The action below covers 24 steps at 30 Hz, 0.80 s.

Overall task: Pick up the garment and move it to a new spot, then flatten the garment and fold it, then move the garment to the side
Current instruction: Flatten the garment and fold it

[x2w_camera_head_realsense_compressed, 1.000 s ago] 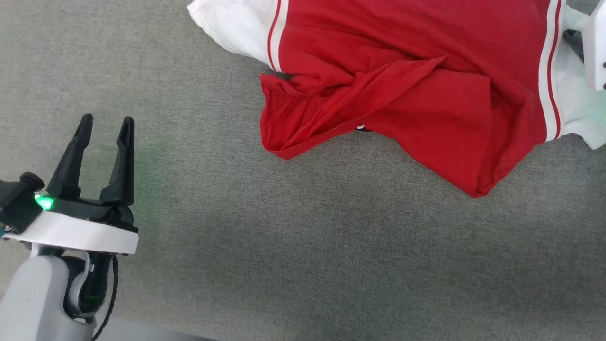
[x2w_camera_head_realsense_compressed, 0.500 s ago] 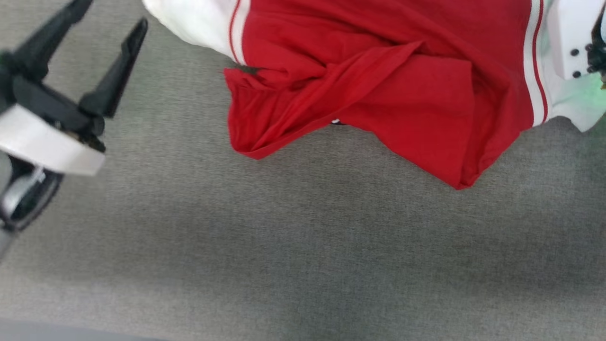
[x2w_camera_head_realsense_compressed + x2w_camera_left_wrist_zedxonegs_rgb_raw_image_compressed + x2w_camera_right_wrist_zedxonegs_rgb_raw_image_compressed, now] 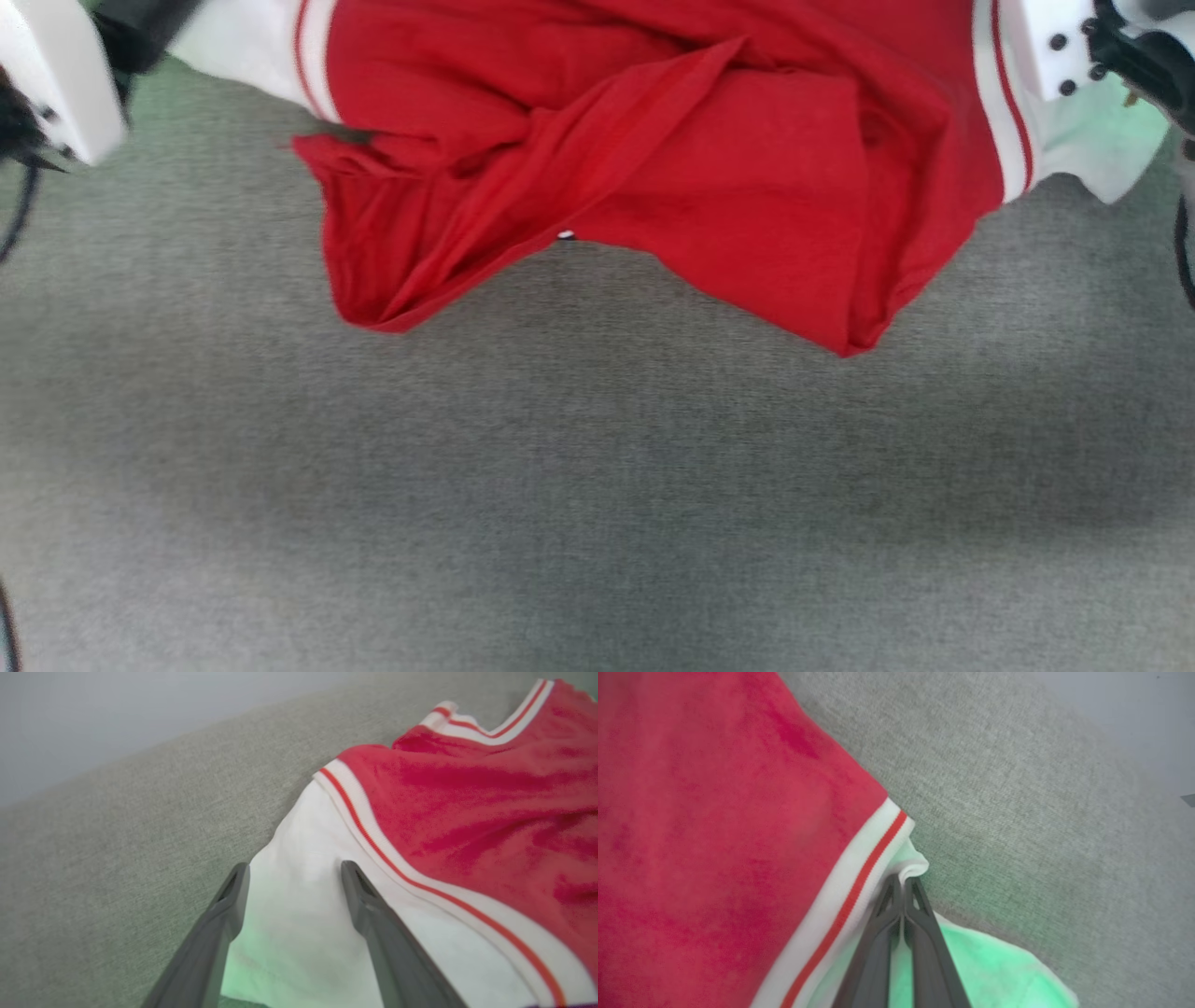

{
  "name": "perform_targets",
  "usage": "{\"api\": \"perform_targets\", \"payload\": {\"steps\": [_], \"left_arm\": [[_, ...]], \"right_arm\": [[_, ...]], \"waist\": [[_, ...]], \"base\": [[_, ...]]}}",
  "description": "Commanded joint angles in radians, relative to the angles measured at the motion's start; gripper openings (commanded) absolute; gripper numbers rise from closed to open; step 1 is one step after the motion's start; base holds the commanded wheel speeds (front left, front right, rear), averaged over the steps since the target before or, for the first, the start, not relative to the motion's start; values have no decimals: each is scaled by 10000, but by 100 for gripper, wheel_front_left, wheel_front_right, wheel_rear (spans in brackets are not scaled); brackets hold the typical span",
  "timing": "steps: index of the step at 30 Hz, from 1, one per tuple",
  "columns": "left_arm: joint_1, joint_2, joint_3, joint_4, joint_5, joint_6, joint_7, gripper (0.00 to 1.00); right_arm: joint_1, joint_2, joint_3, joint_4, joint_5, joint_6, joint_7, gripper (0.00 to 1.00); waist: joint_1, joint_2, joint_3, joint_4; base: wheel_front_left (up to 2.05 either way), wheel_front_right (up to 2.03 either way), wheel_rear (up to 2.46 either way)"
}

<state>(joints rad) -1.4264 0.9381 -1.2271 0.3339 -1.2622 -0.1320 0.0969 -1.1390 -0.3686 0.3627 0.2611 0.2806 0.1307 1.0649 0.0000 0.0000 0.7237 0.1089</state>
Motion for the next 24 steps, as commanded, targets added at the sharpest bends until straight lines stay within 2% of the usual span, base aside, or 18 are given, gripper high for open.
{"api": "perform_targets", "payload": {"steps": [1, 8, 13, 14, 15, 16, 17, 24], "left_arm": [[-278, 69, -138, 193, -400, 26, 444, 100], [-884, 437, -542, 473, -1594, 26, 3018, 100], [-826, 566, -636, 167, -2087, 17, 3968, 100], [-769, 588, -656, 58, -2066, 13, 4116, 86], [-711, 612, -665, -21, -1976, 13, 4176, 55], [-653, 630, -671, -90, -1864, 13, 4213, 37], [-584, 630, -678, -175, -1852, 12, 4194, 0], [-407, 634, -688, -177, -1638, 15, 3632, 0]], "right_arm": [[621, 146, 407, 530, 75, 0, 205, 0], [278, 390, 1016, 541, 158, 2, 229, 0], [202, 460, 1235, 635, 248, 3, 102, 0], [186, 472, 1266, 639, 258, 3, 45, 0], [167, 485, 1299, 650, 265, 3, -8, 0], [148, 504, 1332, 651, 302, 3, -60, 0], [131, 530, 1367, 639, 341, 3, -134, 0], [-88, 676, 1267, 614, 504, 3, -602, 0]], "waist": [[0, 0, 169, -228], [0, 0, 527, -747], [0, 0, 560, -871], [0, 0, 561, -888], [0, 0, 561, -906], [0, 0, 562, -926], [0, 0, 566, -946], [0, 0, 503, -1006]], "base": [[0, 0, 0], [0, 0, 0], [0, 0, 0], [0, 0, 0], [0, 0, 0], [0, 0, 0], [0, 0, 0], [0, 0, 0]]}}
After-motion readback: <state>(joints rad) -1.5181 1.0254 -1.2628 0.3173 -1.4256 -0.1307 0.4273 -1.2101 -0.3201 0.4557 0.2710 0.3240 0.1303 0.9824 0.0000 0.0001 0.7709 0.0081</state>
